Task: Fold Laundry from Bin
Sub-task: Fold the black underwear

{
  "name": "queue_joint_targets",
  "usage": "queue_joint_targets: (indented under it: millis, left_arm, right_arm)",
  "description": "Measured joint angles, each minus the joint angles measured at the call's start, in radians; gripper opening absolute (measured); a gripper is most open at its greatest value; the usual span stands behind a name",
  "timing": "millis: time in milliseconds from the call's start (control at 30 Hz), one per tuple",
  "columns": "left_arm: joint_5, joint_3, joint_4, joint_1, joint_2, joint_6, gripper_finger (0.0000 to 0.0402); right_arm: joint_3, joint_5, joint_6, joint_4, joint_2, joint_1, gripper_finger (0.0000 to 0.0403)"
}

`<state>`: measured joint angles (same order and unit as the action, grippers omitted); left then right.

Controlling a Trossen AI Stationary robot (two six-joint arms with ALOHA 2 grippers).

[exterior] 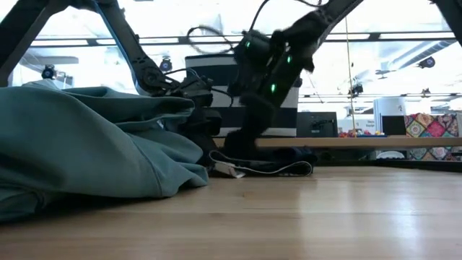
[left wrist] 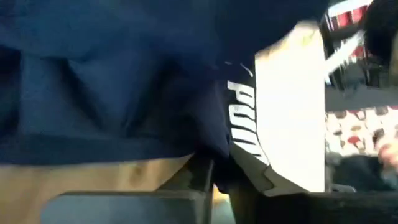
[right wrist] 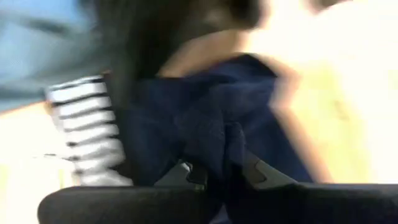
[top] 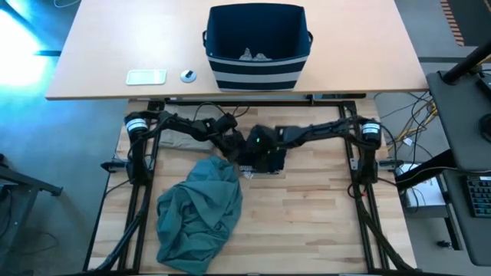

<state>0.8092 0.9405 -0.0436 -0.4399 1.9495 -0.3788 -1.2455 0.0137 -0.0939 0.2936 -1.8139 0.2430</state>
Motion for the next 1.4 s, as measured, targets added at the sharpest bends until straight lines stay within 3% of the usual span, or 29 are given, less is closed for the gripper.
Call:
queue_joint_targets:
  millis: [267,367,567,833,1000,1200,1300,1400]
  left_arm:
    - [0.081,0.002,0.193,0.007,-0.004,0.199,0.0002]
    - [0.113,0.010,0.233,0.014,-0.008,0.241,0.0002]
    - [0.090,0.074,0.331,0.036,-0.008,0.318,0.0001]
    - [0.057,0.112,0.391,0.068,-0.008,0.356,0.0000]
    - [0.046,0.089,0.412,0.081,-0.009,0.359,0.0000]
    - [0.045,0.073,0.401,0.080,-0.012,0.358,0.0000]
    - [0.046,0.074,0.386,0.080,-0.012,0.327,0.0000]
    - [0.046,0.079,0.386,0.076,-0.012,0.298,0.0000]
  right_arm:
    - [-0.114,0.025,-0.022,0.289,0.128,0.152,0.0011]
    - [-0.117,0.101,-0.031,0.299,0.147,0.223,0.0011]
    - [-0.102,0.128,-0.126,0.244,0.097,0.313,0.0024]
    - [-0.112,0.116,-0.355,0.072,0.022,0.321,0.0117]
    - [-0.171,0.127,-0.333,0.128,0.052,0.324,0.0183]
    - [-0.121,0.324,-0.181,0.376,0.164,0.256,0.0219]
    - [-0.031,0.347,-0.114,0.437,0.210,0.140,0.0231]
    - [0.063,0.329,-0.015,0.380,0.241,-0.014,0.0247]
